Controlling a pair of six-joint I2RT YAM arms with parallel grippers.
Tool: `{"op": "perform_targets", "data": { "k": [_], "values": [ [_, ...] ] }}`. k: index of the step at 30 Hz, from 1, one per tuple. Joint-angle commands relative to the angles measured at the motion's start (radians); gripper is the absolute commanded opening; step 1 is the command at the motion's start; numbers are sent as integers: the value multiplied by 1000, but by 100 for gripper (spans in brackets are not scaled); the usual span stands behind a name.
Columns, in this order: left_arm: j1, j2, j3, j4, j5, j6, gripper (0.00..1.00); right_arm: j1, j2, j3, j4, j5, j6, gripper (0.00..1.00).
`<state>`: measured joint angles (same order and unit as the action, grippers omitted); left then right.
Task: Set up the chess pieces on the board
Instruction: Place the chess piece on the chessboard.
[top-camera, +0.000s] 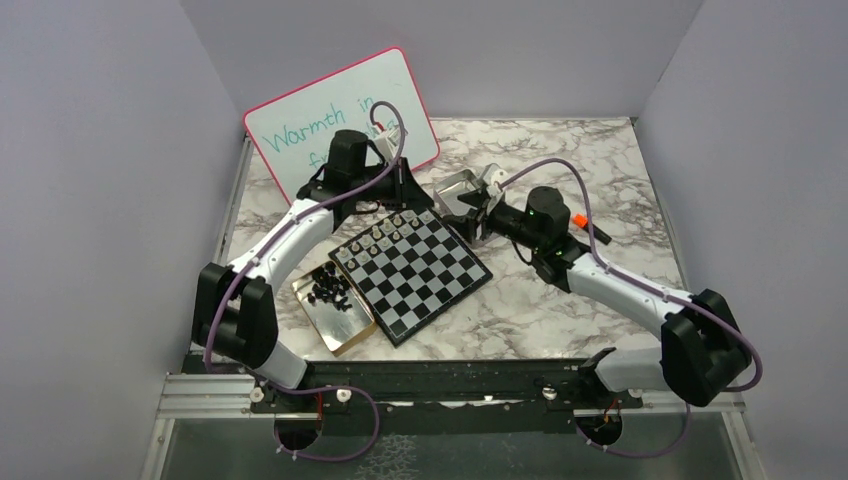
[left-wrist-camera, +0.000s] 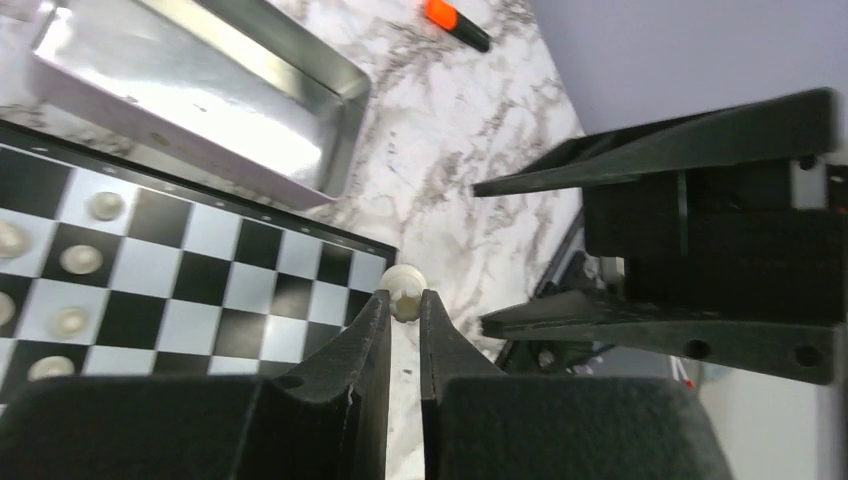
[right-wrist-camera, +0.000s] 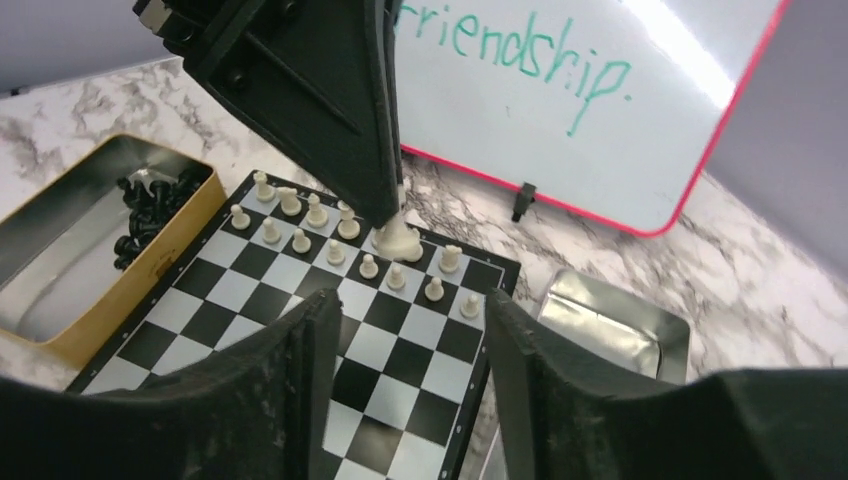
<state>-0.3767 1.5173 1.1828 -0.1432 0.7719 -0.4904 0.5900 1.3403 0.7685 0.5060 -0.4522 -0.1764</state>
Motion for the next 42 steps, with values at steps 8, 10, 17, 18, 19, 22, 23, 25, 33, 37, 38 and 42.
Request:
{"op": "perform_targets", "data": {
  "k": [8,10,17,18,19,22,23,25,33,37,38,42],
  "values": [
    [-29,133,206,-197,-512,270,10,1,-193,-94,-153,237,215,100],
    [-44,170,238,-212,-602,298,10,1,-211,-102,-172,259,227,100],
    [-93,319,331,-256,-812,319,10,1,-280,-131,-238,298,233,100],
    [-101,338,343,-259,-828,319,10,1,-289,-137,-238,306,234,100],
    [-109,355,353,-263,-844,320,10,0,-299,-141,-240,318,229,100],
    [-121,406,378,-263,-865,315,10,0,-319,-142,-249,346,211,100],
    [-123,423,388,-263,-869,313,10,-1,-323,-141,-251,352,207,100],
    [-123,459,406,-269,-885,307,10,0,-326,-141,-255,357,203,100],
    [-129,518,440,-291,-872,299,10,1,-328,-145,-258,360,198,100],
    [-130,530,436,-291,-851,298,10,1,-323,-146,-255,359,198,100],
    [-130,534,434,-291,-846,295,11,1,-321,-145,-254,359,198,100],
    [-130,544,431,-291,-831,289,11,1,-318,-141,-259,360,194,100]
  ]
}}
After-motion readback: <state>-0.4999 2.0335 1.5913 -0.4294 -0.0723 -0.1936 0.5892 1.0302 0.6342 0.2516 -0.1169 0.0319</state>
